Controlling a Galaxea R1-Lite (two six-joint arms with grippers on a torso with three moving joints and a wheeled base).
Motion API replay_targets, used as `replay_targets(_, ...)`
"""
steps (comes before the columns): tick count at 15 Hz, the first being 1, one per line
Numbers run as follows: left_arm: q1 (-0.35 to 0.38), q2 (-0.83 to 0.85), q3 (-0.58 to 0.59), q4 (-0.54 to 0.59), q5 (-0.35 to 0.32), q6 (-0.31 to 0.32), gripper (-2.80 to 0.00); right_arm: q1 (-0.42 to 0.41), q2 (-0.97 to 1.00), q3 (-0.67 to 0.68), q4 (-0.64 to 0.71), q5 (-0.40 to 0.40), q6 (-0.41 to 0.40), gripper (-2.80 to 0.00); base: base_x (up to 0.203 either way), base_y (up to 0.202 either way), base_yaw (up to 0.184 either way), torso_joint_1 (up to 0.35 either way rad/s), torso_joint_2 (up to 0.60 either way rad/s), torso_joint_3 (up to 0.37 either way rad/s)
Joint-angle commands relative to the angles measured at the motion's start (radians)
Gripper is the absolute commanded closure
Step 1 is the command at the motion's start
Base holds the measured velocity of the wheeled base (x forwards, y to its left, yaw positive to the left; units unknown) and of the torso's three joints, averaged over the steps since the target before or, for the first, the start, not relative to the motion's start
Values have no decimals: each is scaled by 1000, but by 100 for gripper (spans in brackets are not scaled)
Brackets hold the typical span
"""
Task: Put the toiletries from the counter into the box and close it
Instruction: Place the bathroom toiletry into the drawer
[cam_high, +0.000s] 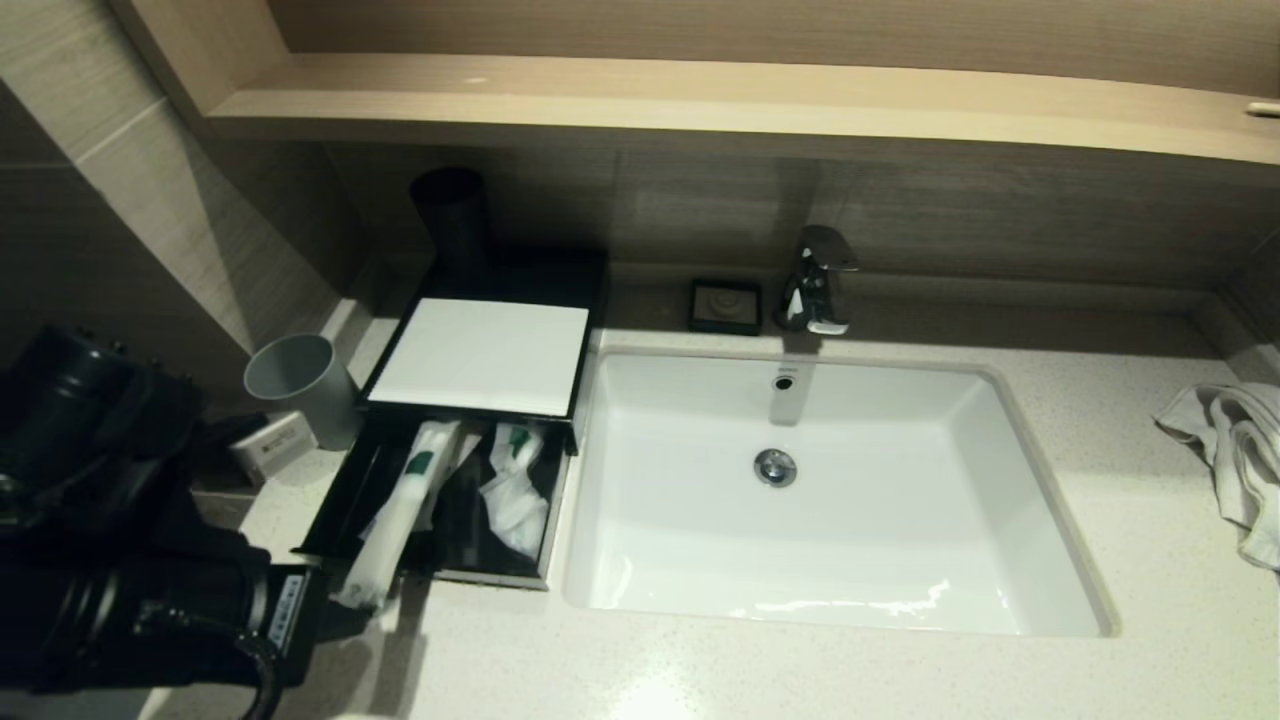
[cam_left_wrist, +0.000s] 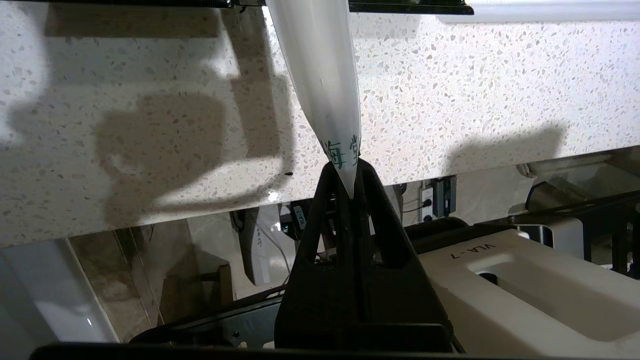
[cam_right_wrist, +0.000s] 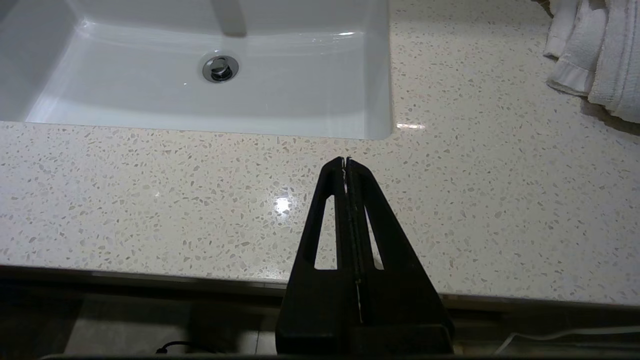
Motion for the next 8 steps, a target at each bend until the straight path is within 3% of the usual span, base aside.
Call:
replay_targets(1,0,33,0,-9,-1,7,0,0,0,0,0,0,0,0,0,0,0,0,0,0)
replay_targets(8,0,96,-8,-66,1,20,0,0,0,0,0,1,0,0,0,0,0,0,0,0)
